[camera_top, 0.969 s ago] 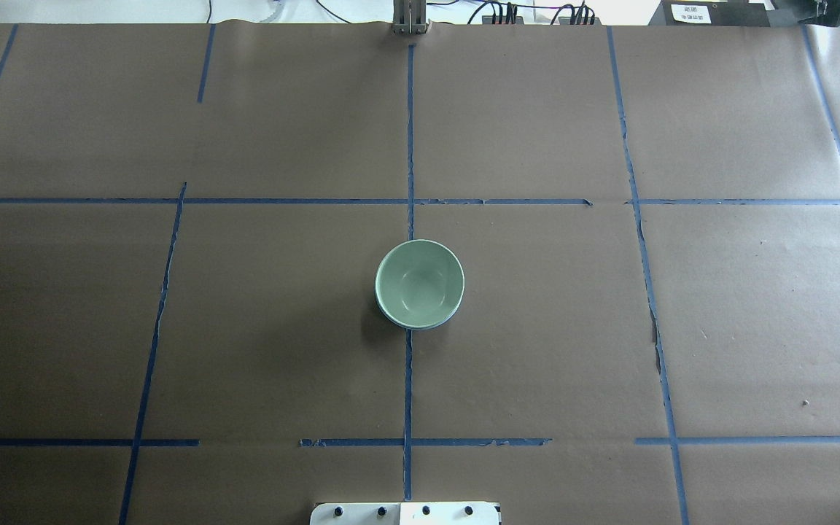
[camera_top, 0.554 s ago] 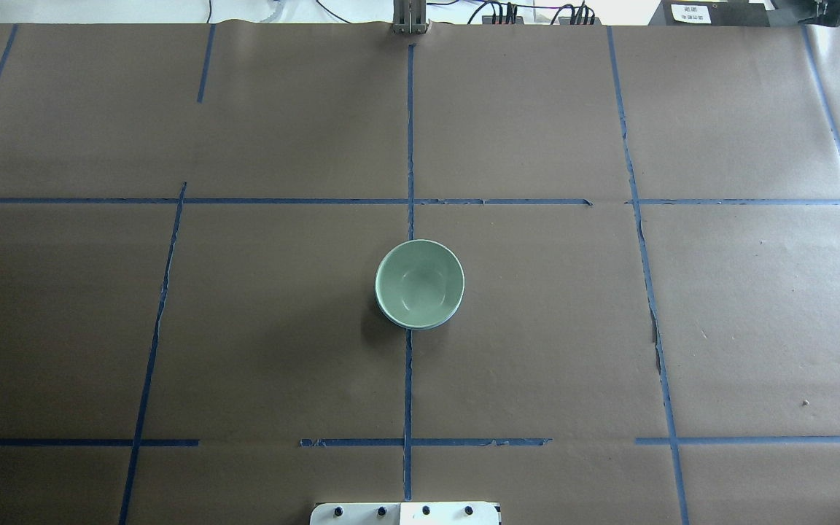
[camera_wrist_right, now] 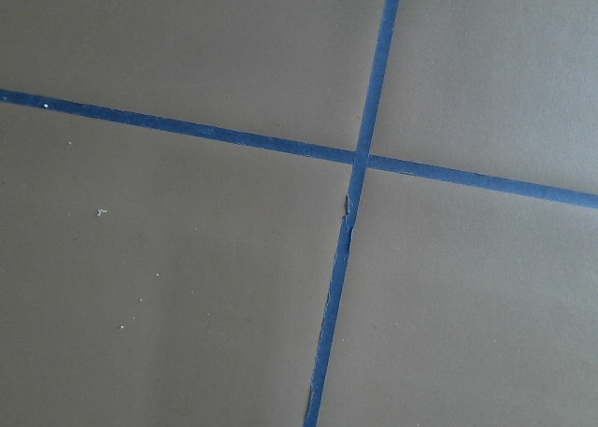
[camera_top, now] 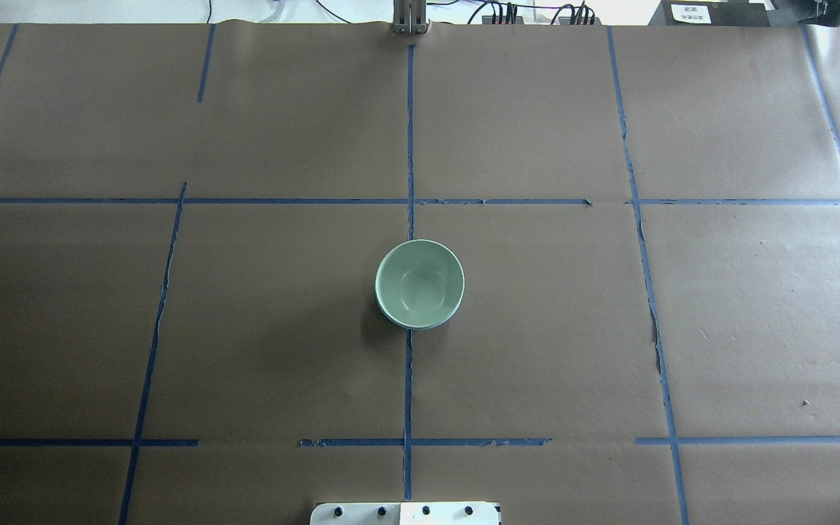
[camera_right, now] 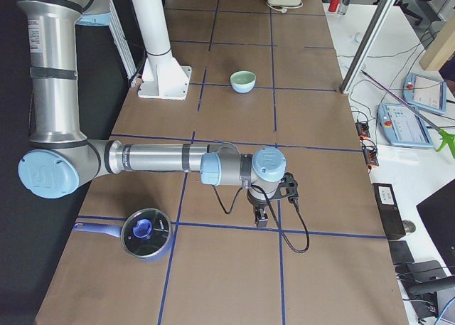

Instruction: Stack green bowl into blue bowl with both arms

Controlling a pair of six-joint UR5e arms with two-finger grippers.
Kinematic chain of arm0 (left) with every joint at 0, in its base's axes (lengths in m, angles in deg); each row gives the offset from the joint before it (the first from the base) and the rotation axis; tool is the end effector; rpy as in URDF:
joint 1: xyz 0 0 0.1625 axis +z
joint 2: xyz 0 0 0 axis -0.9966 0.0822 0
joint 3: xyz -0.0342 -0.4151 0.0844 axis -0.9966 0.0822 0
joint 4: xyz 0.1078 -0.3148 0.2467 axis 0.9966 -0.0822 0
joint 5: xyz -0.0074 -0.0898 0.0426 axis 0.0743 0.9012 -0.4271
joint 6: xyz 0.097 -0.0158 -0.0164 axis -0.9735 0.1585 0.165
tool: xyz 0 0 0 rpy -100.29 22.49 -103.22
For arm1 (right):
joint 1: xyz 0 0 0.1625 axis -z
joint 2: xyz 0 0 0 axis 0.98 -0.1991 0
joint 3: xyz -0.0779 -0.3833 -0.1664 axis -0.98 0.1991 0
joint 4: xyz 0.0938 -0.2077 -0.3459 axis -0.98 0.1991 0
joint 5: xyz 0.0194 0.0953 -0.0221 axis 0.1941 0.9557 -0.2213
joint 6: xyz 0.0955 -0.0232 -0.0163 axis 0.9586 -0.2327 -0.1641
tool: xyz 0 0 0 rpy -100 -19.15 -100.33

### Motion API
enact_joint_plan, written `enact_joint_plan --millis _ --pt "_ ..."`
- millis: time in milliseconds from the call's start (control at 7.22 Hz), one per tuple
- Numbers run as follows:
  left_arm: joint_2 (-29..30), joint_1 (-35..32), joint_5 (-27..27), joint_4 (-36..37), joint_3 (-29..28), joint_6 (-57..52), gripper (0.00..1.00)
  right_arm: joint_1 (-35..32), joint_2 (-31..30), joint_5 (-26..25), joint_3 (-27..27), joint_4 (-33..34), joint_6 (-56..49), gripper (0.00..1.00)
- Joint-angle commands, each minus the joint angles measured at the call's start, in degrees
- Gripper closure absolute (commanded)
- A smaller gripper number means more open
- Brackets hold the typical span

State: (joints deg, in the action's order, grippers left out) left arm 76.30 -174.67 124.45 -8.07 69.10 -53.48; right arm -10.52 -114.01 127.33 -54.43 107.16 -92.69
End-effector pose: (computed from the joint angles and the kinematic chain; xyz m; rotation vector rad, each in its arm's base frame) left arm -0.0579 -0.4732 0.6298 0.0571 0.7843 0.1995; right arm 0.0523 -0.4859 0.6389 0.0665 -0.8191 -0.1699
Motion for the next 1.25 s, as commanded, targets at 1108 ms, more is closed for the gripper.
enact_joint_plan --millis 1108 --pt "0.76 0.26 -0.84 -0.18 -0.39 0.01 0.0 0.0 -0.26 0.27 0.19 -0.07 0.19 0.0"
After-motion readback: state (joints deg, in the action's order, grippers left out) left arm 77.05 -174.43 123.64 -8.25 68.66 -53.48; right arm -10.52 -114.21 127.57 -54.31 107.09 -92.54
